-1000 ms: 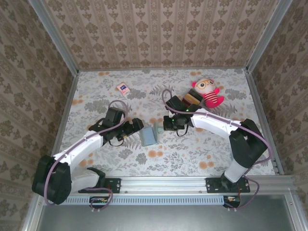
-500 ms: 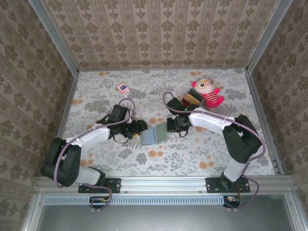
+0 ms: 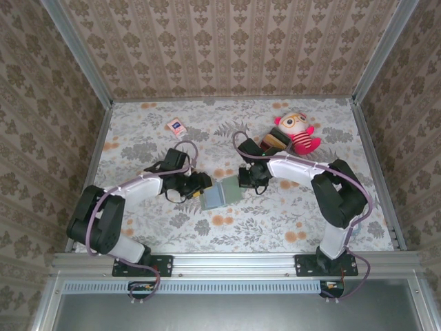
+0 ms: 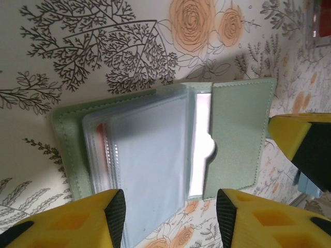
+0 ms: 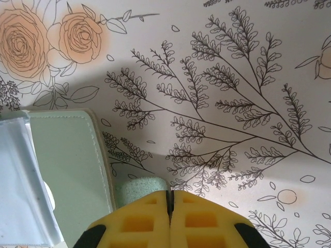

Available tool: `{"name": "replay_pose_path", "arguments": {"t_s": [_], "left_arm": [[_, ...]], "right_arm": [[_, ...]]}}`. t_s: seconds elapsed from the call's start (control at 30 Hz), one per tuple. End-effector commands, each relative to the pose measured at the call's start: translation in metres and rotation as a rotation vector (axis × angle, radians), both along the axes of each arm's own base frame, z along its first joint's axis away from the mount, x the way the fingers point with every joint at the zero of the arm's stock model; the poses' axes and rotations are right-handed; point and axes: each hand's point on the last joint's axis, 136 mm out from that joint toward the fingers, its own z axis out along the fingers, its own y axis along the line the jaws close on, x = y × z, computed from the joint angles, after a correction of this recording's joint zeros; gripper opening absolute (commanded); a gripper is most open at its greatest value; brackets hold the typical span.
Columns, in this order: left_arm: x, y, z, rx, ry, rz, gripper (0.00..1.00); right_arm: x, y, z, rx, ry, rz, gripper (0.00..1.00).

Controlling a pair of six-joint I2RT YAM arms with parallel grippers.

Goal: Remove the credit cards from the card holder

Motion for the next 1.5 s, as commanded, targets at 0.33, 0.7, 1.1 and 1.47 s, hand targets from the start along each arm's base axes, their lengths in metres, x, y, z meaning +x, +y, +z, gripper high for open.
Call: {"name": "replay_pose_path", "arguments": {"t_s": [0.33, 0.7, 1.1, 1.47], "left_arm": [[0.000, -0.002, -0.019, 0.070, 0.024, -0.032, 0.47], [0.005, -0.014, -0.007, 0.003, -0.045, -0.052, 0.25], [0.001, -0.047, 0.003, -0.072, -0.134, -0.154, 0.34], [-0.009, -0.057, 0.011, -0.064, -0.165, -0.180, 0.37]], "right_arm": [[-0.004, 0.005, -0.010, 0.019, 0.058, 0.011, 0.05], [-0.016, 0.010, -0.016, 0.049, 0.116, 0.034, 0.02], [-0.014, 0.010, -0.016, 0.072, 0.058, 0.079, 0.02], [-0.002, 0.016, -0.001, 0.131, -0.012, 0.043, 0.05]]}}
